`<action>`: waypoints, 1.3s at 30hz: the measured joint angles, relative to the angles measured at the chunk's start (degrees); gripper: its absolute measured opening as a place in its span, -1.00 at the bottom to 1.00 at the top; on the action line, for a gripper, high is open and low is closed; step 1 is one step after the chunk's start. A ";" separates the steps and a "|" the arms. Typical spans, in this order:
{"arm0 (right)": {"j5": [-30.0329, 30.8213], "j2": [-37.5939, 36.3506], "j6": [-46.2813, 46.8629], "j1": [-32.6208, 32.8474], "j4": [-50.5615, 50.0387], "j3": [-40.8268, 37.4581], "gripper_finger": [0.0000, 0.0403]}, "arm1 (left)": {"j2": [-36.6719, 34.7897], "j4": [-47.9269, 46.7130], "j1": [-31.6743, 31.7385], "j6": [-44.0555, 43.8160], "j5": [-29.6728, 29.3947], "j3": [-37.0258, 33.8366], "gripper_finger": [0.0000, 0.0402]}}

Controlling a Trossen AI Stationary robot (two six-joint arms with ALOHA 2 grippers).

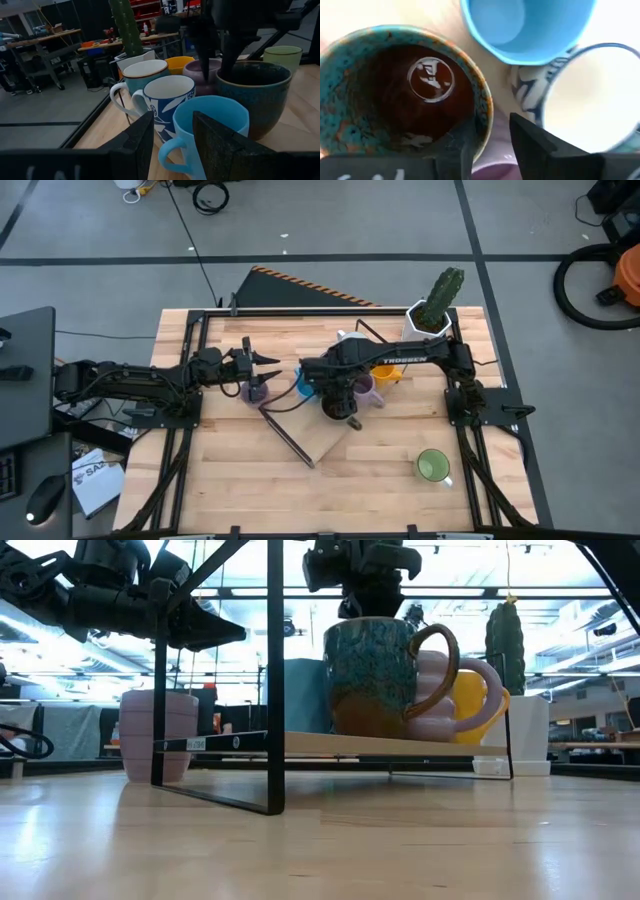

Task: Place coffee mugs
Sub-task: Put the brown mug on the shelf, then put the green mug on the shelf

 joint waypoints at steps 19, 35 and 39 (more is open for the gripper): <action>6.00 -0.41 5.43 2.62 -5.31 6.33 -0.32 | 0.00 0.02 0.02 0.92 0.00 0.00 -0.30; -12.26 -0.84 52.68 19.17 -8.96 2.92 -0.32 | 0.02 -1.22 0.00 -0.09 0.02 0.00 -0.30; -13.38 -1.49 62.75 24.22 -9.15 -0.77 -0.32 | 0.00 -1.18 0.00 -0.13 0.00 0.00 -0.30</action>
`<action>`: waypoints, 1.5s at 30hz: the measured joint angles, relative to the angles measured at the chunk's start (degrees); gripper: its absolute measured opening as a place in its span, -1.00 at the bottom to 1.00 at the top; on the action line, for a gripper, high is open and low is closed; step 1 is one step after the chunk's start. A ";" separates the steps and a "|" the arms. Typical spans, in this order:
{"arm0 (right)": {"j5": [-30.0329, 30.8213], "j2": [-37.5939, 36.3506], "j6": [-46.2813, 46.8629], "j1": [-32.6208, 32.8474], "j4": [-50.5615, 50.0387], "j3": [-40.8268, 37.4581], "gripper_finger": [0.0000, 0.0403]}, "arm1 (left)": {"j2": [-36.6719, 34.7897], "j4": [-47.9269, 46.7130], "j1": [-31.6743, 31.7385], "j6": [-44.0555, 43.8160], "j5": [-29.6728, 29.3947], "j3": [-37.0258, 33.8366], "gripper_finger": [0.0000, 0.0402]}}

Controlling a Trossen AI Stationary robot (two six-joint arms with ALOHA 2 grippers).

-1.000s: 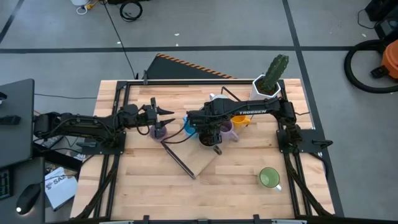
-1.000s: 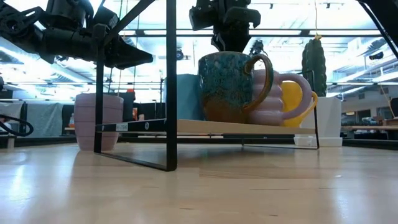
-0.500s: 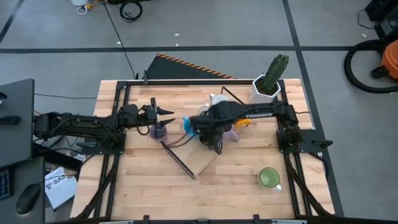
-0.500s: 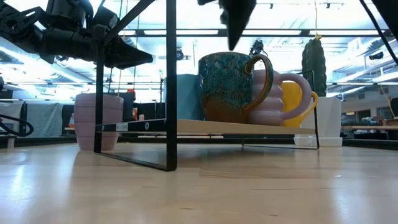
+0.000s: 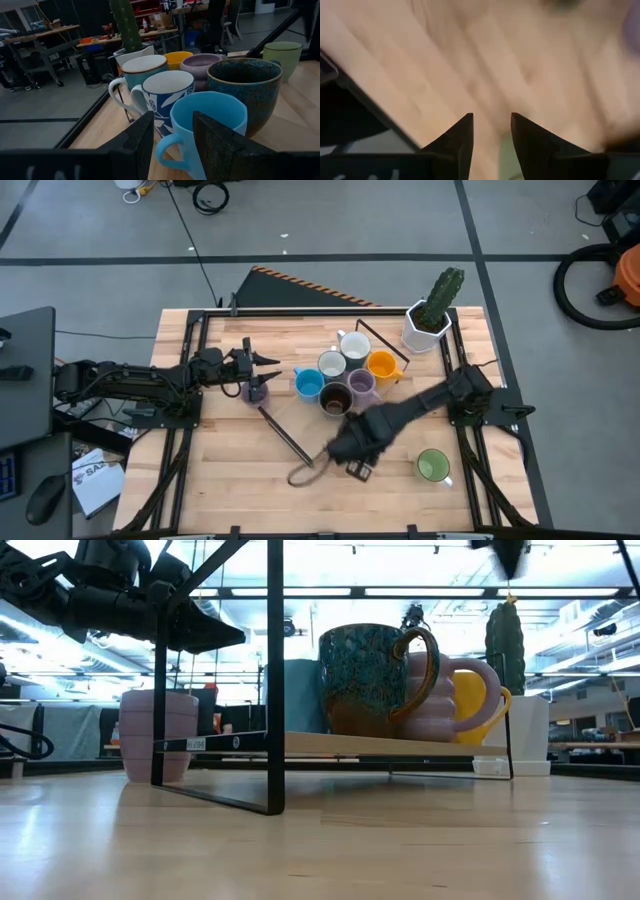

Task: Place coffee mugs
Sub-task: Put the green mug on the shelf

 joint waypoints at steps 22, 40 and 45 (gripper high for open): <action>-9.51 -23.08 43.49 10.77 18.90 -37.38 -0.03 | 0.02 -2.18 0.00 -0.79 0.02 0.00 -0.30; -11.54 -23.14 40.34 10.66 33.44 -52.32 -0.09 | 0.01 -3.48 0.02 -0.92 0.01 0.00 -0.30; -11.07 -23.14 38.30 9.43 36.05 -54.58 -0.43 | 0.00 -3.28 0.00 -0.92 0.02 0.00 -0.30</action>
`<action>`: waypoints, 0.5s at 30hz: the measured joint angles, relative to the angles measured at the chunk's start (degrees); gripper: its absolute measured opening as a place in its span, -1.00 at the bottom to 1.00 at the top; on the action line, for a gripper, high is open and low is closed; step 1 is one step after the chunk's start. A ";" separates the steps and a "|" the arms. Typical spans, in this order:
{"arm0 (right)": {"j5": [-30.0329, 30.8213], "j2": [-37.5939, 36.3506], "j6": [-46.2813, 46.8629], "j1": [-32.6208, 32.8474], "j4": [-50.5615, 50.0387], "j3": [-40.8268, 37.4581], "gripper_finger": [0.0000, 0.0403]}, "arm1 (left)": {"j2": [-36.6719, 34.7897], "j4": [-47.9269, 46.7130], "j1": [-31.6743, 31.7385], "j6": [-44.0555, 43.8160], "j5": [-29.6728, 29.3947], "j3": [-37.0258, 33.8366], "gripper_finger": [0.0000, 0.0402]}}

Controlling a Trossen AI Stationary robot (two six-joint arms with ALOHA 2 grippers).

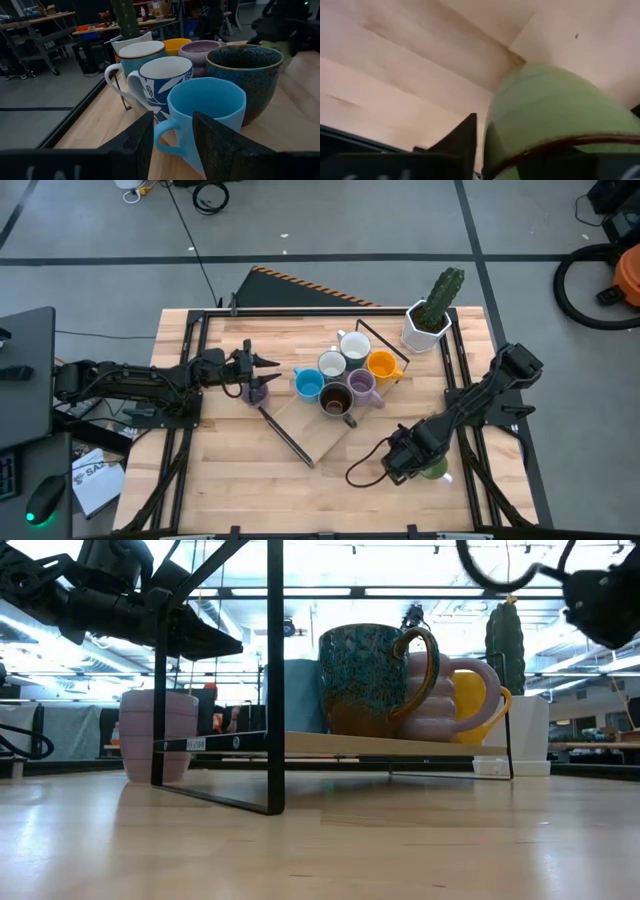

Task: Place coffee mugs
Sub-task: Put the green mug on the shelf

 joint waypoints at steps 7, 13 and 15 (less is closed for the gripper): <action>1.39 -0.06 -3.74 -4.35 2.36 1.25 -0.89 | 0.01 0.09 0.00 0.00 -0.02 0.00 -0.30; 7.77 0.19 -8.41 -7.35 3.57 5.71 -0.89 | 0.00 0.08 0.02 0.09 -0.02 0.00 -0.30; 8.50 0.84 -10.16 -8.07 3.86 8.12 -0.89 | 0.02 0.07 0.01 0.08 -0.02 0.00 -0.30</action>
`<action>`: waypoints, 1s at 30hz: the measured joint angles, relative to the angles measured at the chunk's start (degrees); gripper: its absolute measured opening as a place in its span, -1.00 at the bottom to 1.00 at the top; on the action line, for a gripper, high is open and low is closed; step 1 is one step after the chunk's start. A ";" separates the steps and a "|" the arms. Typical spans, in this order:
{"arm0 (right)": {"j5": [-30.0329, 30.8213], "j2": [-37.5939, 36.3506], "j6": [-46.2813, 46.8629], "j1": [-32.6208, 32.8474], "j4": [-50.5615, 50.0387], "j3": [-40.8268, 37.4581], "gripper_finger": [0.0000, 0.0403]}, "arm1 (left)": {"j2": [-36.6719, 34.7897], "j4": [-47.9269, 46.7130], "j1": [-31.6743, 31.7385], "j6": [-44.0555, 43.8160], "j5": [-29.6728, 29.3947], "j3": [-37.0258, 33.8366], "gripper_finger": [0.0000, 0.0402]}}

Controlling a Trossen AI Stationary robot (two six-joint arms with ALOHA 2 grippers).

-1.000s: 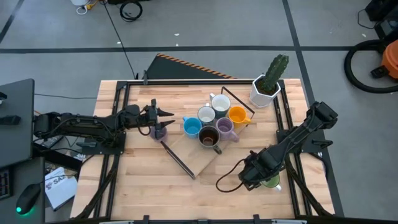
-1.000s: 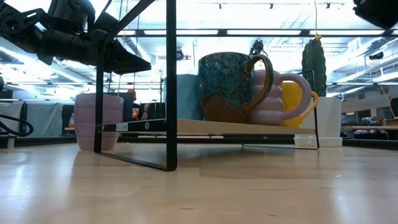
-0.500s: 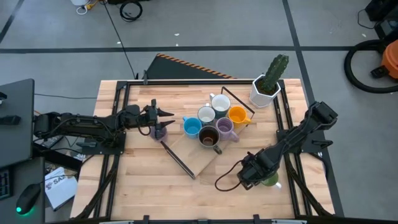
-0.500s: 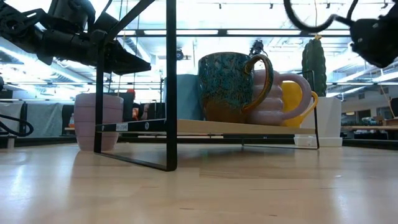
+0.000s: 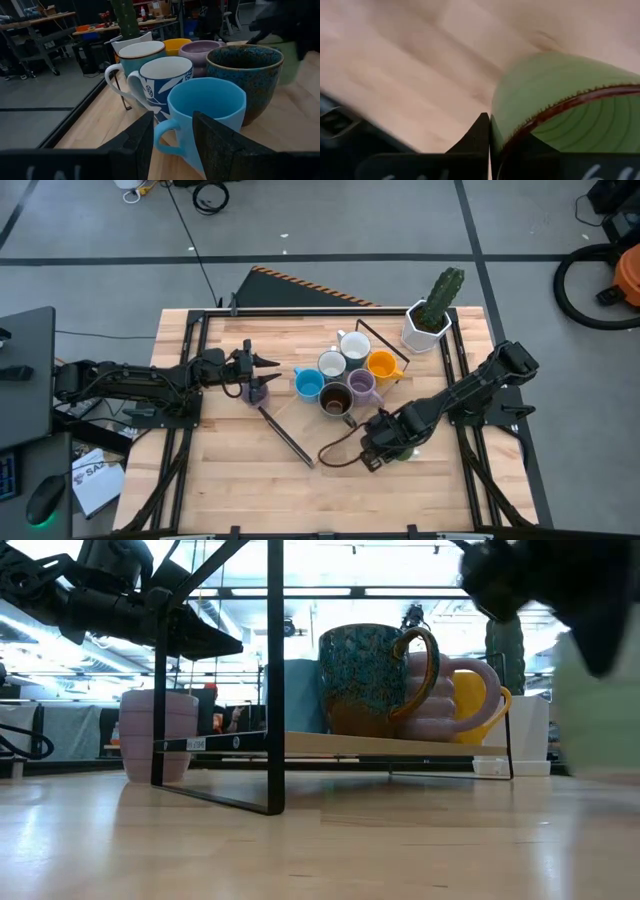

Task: Place coffee mugs
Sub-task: Put the green mug on the shelf

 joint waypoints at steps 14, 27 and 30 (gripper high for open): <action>-3.38 23.37 -14.21 -2.14 -17.54 34.51 -0.89 | -0.02 -0.20 0.01 0.47 -0.07 0.00 -0.30; 3.41 31.72 -19.73 -5.36 -25.91 58.13 -0.86 | 0.00 1.97 0.05 6.68 -5.61 0.00 -0.30; 3.66 31.72 -19.74 -6.31 -24.55 58.15 -0.86 | -0.01 2.44 0.05 6.99 -5.60 0.02 -0.30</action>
